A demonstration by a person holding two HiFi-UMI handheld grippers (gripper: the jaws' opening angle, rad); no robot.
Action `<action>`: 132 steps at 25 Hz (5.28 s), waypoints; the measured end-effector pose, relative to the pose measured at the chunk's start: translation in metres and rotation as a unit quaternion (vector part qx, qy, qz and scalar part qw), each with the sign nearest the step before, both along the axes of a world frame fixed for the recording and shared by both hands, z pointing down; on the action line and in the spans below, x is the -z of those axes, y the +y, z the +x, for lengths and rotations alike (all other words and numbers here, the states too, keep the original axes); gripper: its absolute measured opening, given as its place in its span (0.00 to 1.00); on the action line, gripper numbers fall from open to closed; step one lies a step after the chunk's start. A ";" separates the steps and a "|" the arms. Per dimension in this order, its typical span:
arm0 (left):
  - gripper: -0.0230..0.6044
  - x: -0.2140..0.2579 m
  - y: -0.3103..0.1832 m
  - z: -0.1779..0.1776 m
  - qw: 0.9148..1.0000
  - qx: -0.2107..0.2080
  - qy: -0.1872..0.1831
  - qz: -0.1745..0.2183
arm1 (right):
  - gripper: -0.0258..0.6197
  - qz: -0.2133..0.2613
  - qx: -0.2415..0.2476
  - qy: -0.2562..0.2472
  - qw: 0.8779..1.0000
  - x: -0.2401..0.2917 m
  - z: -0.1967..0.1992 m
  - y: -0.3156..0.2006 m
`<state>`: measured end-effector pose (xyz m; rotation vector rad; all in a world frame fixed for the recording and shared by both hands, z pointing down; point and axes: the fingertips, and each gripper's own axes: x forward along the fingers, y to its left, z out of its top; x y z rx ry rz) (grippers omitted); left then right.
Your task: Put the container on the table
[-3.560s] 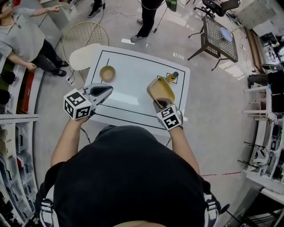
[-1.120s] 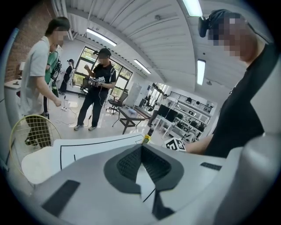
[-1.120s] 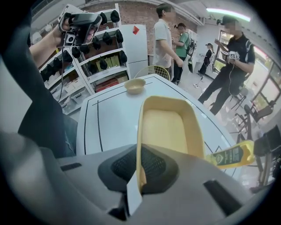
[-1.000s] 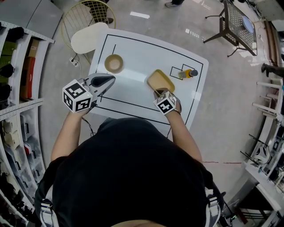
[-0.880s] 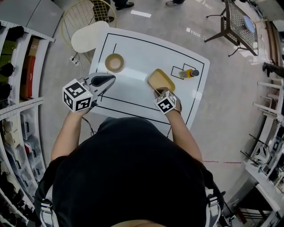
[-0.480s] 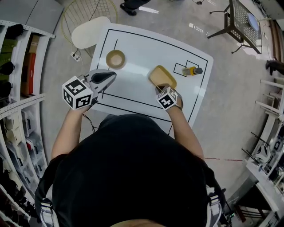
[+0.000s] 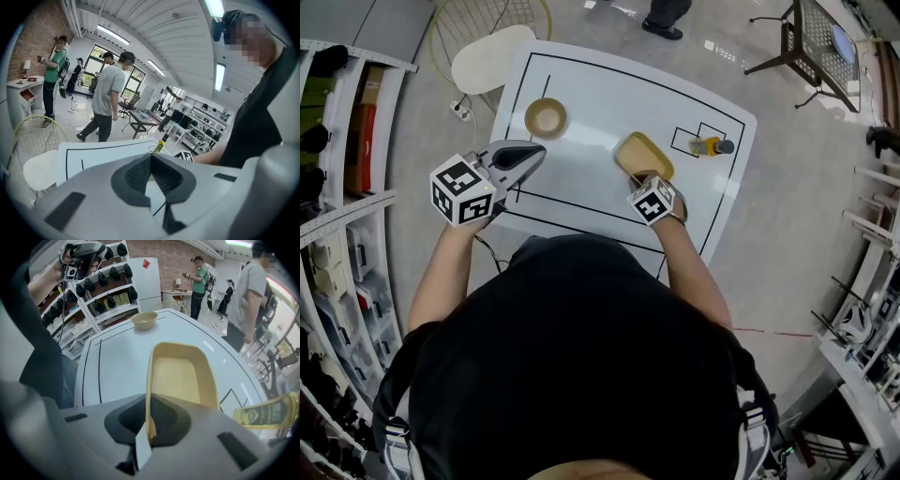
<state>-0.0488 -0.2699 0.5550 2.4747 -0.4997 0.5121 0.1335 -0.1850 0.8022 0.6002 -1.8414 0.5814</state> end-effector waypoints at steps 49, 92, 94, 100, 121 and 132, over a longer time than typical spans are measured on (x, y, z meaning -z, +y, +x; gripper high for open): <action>0.05 -0.025 0.004 -0.012 0.999 -0.003 0.001 -0.036 | 0.05 -0.023 0.015 0.027 0.999 -0.024 -0.015 0.006; 0.05 0.041 0.067 -0.025 0.999 0.015 0.019 0.034 | 0.22 0.032 0.032 0.042 0.998 0.046 -0.017 0.032; 0.05 0.045 0.072 -0.023 0.999 0.015 0.020 0.039 | 0.22 0.037 0.027 0.037 0.998 0.053 -0.016 0.033; 0.05 0.057 0.086 -0.012 0.998 0.009 0.019 0.054 | 0.22 0.058 0.009 0.016 0.998 0.073 -0.013 0.032; 0.05 0.087 0.127 0.030 0.996 -0.018 0.027 0.087 | 0.22 0.108 -0.059 -0.036 0.992 0.143 0.033 0.054; 0.05 0.089 0.141 0.046 0.995 -0.021 0.029 0.095 | 0.20 0.163 -0.120 -0.051 0.978 0.191 0.090 0.060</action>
